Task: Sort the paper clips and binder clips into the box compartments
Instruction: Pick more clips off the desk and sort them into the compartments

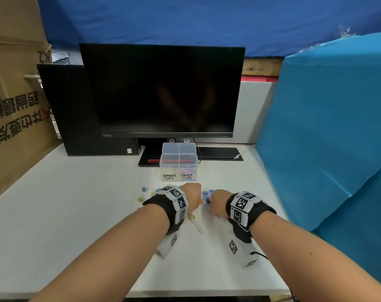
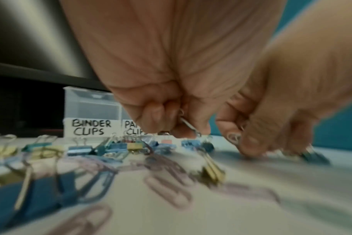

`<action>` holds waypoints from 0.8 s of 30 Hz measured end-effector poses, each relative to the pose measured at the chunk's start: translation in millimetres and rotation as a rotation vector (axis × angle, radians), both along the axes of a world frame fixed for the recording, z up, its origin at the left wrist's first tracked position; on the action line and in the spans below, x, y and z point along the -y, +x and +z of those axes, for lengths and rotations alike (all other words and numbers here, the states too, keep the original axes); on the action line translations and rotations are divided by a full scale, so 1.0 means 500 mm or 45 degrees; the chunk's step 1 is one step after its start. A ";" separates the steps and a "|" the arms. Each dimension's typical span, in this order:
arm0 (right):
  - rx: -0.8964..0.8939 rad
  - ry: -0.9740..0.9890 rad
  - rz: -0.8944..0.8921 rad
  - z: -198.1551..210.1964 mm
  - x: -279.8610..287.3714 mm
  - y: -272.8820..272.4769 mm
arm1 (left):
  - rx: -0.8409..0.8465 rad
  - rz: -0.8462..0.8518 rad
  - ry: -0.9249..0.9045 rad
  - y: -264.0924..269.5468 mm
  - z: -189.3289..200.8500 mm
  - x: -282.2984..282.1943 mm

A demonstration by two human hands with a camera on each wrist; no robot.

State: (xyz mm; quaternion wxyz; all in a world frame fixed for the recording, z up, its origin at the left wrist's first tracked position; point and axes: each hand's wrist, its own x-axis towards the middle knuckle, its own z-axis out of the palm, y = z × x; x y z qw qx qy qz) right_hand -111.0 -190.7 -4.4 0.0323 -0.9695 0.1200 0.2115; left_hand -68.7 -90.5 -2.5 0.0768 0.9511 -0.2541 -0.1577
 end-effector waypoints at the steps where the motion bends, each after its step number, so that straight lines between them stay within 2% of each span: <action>1: 0.035 0.131 -0.067 -0.007 0.010 0.007 | -0.030 0.030 -0.070 0.008 0.008 -0.015; 2: 0.054 0.311 -0.153 -0.008 0.019 0.009 | -0.048 0.072 -0.156 0.017 0.014 -0.033; 4: 0.174 0.887 -0.439 -0.009 0.031 0.008 | -0.168 0.169 -0.317 0.031 0.029 -0.062; 6: 0.229 1.382 -0.668 -0.013 0.036 0.000 | -0.320 0.305 -0.486 0.043 0.036 -0.094; 7: 0.260 1.548 -0.765 -0.016 0.039 -0.003 | -0.448 0.422 -0.580 0.049 0.037 -0.110; 10: 0.283 1.816 -0.907 -0.017 0.047 -0.002 | -0.825 0.772 -0.979 0.066 0.029 -0.156; 13: 0.255 1.908 -0.954 -0.017 0.053 -0.003 | -0.983 0.932 -1.221 0.083 0.018 -0.186; 15: 0.200 1.928 -0.914 -0.020 0.050 -0.002 | -1.041 0.905 -1.164 0.091 0.017 -0.198; 18: 0.118 1.997 -0.855 -0.026 0.034 0.007 | -1.039 0.782 -0.888 0.100 0.006 -0.205; 20: 0.115 2.082 -0.874 -0.026 0.022 0.017 | -0.997 0.760 -0.782 0.096 0.006 -0.199; 22: 0.151 2.116 -0.926 -0.026 0.008 0.029 | -0.894 0.748 -0.688 0.083 0.018 -0.187; 24: 0.192 2.099 -0.962 -0.026 -0.003 0.040 | -0.648 0.598 -0.473 0.072 0.024 -0.175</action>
